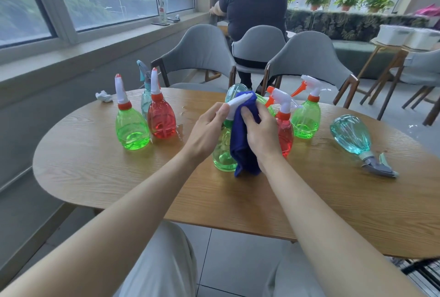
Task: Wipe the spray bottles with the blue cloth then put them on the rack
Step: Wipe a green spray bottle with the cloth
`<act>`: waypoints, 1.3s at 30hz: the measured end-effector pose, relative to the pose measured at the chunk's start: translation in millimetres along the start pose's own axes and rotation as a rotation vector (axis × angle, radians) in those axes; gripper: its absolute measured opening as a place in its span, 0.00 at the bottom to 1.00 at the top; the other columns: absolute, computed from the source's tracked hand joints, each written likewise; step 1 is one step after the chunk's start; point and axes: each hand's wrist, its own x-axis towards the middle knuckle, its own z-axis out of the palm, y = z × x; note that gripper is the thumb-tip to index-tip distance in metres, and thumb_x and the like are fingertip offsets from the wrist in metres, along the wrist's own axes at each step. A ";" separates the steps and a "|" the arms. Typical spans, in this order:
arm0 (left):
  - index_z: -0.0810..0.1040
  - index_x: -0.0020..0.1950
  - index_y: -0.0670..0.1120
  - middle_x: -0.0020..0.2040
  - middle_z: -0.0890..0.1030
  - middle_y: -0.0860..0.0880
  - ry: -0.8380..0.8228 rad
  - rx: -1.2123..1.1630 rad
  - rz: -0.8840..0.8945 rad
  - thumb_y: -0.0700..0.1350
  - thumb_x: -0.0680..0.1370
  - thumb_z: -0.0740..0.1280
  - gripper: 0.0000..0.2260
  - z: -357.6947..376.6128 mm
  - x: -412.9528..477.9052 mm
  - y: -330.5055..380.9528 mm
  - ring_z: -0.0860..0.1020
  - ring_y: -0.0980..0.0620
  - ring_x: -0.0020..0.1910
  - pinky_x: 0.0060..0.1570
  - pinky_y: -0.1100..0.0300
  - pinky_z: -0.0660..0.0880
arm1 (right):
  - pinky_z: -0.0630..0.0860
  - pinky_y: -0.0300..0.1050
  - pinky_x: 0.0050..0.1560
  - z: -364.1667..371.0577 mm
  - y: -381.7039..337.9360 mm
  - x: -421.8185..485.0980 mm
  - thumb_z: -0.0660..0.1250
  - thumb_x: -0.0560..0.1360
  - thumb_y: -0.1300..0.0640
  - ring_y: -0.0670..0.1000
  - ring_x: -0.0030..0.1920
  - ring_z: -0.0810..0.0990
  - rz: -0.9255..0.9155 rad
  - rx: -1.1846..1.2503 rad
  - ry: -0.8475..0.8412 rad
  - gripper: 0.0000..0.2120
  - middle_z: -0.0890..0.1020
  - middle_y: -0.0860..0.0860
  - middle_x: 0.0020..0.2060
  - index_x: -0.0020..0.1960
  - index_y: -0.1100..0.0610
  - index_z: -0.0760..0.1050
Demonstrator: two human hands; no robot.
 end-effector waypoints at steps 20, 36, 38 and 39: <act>0.79 0.53 0.46 0.54 0.81 0.39 0.047 -0.127 0.021 0.59 0.88 0.56 0.20 0.0 -1.9 -8.9 0.78 0.34 0.58 0.66 0.33 0.72 | 0.80 0.41 0.51 -11.2 12.0 -12.9 0.66 0.85 0.55 0.52 0.53 0.84 0.313 0.565 -0.105 0.12 0.86 0.57 0.57 0.66 0.56 0.82; 0.73 0.50 0.39 0.44 0.75 0.50 0.087 -0.085 0.080 0.57 0.89 0.56 0.22 4.0 -4.5 -9.9 0.72 0.51 0.46 0.51 0.48 0.69 | 0.79 0.43 0.41 -19.8 -6.7 -11.2 0.66 0.84 0.59 0.52 0.41 0.85 0.544 0.657 -0.118 0.07 0.89 0.54 0.44 0.56 0.57 0.83; 0.72 0.50 0.38 0.44 0.74 0.50 0.104 -0.074 0.088 0.56 0.89 0.55 0.22 5.6 -5.3 -9.0 0.72 0.52 0.45 0.51 0.50 0.68 | 0.79 0.44 0.42 -20.8 -1.7 -13.2 0.67 0.83 0.60 0.52 0.44 0.85 0.527 0.670 -0.127 0.08 0.89 0.55 0.48 0.59 0.57 0.82; 0.73 0.51 0.37 0.44 0.75 0.50 0.111 -0.073 0.090 0.56 0.89 0.55 0.22 5.9 -5.7 -9.0 0.72 0.52 0.46 0.51 0.50 0.68 | 0.79 0.44 0.42 -19.8 -1.9 -10.9 0.67 0.83 0.59 0.52 0.44 0.85 0.550 0.674 -0.123 0.08 0.89 0.55 0.48 0.58 0.58 0.83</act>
